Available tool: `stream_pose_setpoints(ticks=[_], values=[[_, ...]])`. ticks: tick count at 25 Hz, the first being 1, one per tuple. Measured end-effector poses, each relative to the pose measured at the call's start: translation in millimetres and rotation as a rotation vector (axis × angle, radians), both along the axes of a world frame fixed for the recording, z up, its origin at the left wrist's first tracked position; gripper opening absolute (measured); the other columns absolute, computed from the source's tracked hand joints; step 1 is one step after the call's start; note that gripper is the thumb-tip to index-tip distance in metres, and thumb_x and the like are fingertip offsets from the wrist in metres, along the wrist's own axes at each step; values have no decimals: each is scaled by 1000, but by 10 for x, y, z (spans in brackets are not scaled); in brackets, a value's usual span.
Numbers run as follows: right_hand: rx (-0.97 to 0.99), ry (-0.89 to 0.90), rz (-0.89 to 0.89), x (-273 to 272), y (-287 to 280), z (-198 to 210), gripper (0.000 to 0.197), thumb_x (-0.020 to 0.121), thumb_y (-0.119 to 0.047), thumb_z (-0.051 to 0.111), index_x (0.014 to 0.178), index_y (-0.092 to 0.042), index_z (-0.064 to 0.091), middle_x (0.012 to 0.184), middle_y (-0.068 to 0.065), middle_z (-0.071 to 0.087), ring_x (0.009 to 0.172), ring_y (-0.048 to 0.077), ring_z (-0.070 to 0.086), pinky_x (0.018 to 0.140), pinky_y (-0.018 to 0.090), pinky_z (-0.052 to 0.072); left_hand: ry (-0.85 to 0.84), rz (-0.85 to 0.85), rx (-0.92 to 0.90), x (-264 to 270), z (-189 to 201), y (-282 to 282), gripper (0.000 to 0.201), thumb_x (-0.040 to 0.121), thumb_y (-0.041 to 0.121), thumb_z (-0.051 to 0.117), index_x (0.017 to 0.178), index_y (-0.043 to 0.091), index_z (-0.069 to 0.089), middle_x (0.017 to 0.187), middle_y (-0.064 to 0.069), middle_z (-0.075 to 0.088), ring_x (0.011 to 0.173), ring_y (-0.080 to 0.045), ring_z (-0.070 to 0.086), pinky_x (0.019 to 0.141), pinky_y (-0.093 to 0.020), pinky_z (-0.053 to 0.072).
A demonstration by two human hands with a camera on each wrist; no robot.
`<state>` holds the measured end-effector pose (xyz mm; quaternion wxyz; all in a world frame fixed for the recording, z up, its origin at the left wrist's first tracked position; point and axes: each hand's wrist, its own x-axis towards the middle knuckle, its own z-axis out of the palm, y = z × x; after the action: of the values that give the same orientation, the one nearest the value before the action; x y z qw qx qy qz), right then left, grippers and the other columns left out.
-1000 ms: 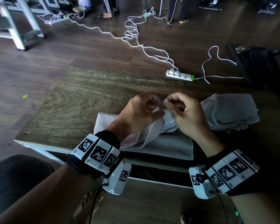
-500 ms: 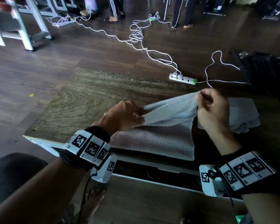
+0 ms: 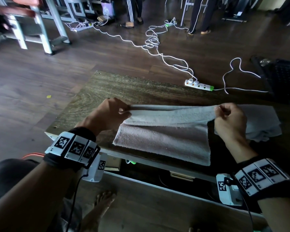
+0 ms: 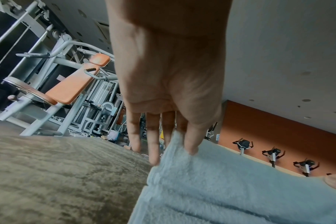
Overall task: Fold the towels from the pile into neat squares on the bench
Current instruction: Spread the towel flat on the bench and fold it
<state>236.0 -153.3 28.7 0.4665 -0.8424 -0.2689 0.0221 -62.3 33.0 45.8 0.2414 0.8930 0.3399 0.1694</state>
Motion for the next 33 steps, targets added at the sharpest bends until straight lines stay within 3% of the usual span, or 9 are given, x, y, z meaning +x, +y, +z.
stream_pose_setpoints(ticks=[2, 6, 10, 15, 19, 23, 26, 29, 33], values=[[2, -8, 0, -27, 25, -3, 17, 95, -22, 60, 108, -13, 66, 97, 2, 66, 88, 15, 60, 79, 23, 42, -7, 7, 34, -48, -5, -3, 14, 89, 14, 65, 99, 10, 74, 83, 1, 66, 70, -14, 62, 60, -21, 43], [-4, -26, 14, -79, 70, 4, 17, 94, -20, 60, 107, -11, 66, 97, 5, 67, 88, 16, 61, 81, 26, 44, -76, -53, 84, -149, -12, -52, 14, 91, 16, 64, 77, 17, 65, 62, 15, 53, 54, 3, 49, 54, -17, 36], [-42, -7, 18, -163, 77, 37, 18, 96, -20, 60, 110, -11, 65, 97, 0, 62, 90, 13, 57, 80, 25, 42, -97, -138, 4, -218, -69, -71, 7, 89, 22, 68, 90, 17, 72, 81, 12, 70, 77, 0, 65, 74, -20, 55], [-71, 11, 39, -183, 59, 25, 15, 96, -20, 60, 107, -12, 66, 96, 1, 64, 87, 14, 58, 76, 23, 39, 11, -138, -5, -236, -220, -126, 11, 88, 22, 70, 90, 12, 76, 87, 3, 73, 76, -10, 68, 70, -29, 56], [-89, 39, 24, -149, 54, 8, 14, 96, -24, 59, 105, -15, 65, 96, 3, 66, 90, 20, 63, 75, 26, 41, -35, -90, 16, -244, -265, -104, 11, 90, 18, 66, 83, 12, 72, 70, 12, 64, 61, 2, 58, 58, -17, 43], [-148, 41, 8, -166, 61, 15, 25, 100, -29, 51, 117, -13, 60, 111, 8, 62, 91, 17, 54, 76, 29, 40, -124, -132, 61, -242, -215, -107, 8, 91, 9, 65, 89, 8, 73, 82, 6, 70, 66, 12, 60, 60, -5, 43], [-188, 53, 5, -199, 64, 24, 30, 102, -30, 47, 125, -12, 55, 105, 3, 52, 91, 16, 50, 76, 32, 40, -127, -137, 62, -242, -215, -104, 8, 91, 9, 66, 89, 6, 73, 82, 3, 73, 64, 4, 65, 58, -7, 46], [-197, 60, 10, -206, 62, 30, 31, 102, -30, 46, 125, -12, 54, 111, 8, 56, 92, 16, 49, 77, 31, 39, -95, -106, 37, -265, -222, -62, 8, 90, 11, 66, 91, 8, 74, 85, 2, 74, 71, -5, 69, 63, -12, 51], [-161, 52, 2, -207, 71, 45, 31, 103, -28, 43, 125, -8, 52, 120, 15, 56, 103, 26, 54, 81, 30, 37, -110, -91, 41, -268, -190, -33, 9, 89, 6, 64, 89, 11, 72, 80, 5, 71, 69, -3, 66, 61, -19, 49]])
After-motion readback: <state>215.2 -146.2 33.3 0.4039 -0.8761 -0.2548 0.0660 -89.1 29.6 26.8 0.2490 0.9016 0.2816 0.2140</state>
